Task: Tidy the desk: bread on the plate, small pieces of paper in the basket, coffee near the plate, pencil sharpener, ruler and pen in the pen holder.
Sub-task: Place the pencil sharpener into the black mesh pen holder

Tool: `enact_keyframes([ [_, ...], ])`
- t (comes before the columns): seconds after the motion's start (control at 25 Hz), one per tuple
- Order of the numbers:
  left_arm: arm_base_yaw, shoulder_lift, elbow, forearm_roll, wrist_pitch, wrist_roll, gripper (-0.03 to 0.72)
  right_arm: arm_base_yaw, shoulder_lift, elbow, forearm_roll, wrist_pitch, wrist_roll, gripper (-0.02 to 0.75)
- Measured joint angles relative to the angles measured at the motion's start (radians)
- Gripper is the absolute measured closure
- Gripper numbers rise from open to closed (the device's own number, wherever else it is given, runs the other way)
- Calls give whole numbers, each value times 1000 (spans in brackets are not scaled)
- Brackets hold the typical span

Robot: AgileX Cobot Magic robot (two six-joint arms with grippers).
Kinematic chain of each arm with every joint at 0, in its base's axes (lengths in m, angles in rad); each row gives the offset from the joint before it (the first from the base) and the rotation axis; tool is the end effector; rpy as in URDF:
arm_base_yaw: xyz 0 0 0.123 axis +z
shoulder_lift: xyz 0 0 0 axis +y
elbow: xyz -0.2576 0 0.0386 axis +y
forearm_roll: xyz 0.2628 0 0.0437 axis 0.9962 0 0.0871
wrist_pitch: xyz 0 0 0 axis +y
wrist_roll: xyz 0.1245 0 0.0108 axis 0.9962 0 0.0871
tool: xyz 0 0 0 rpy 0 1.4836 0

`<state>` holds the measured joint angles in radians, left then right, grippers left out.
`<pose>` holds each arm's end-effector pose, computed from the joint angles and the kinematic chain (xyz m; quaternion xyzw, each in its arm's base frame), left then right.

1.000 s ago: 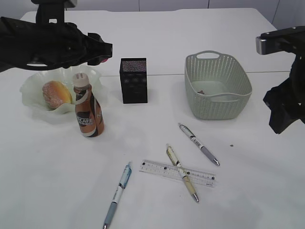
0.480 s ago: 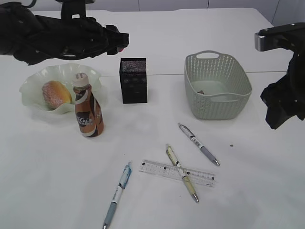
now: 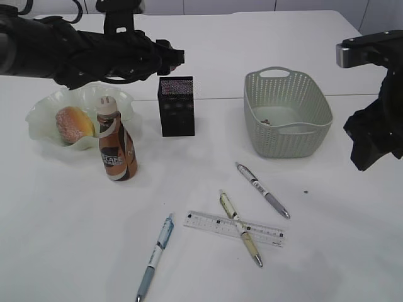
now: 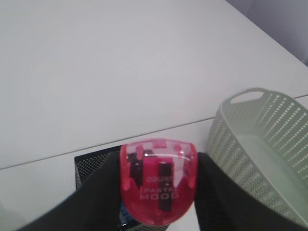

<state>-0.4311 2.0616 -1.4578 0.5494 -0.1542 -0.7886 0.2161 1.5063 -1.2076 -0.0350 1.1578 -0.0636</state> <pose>0.4610 -0.2230 0.1719 0.0995 0.8229 -0.2165 0.5158 0.3045 0.0627 0.2246 -0.1440 0.9843 -0.0089 0.1015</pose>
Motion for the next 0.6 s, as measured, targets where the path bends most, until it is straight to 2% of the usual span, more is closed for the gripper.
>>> enact_keyframes([
  [0.6,22,101,-2,27,-90,0,369,0,0,0,0,0,0,280],
])
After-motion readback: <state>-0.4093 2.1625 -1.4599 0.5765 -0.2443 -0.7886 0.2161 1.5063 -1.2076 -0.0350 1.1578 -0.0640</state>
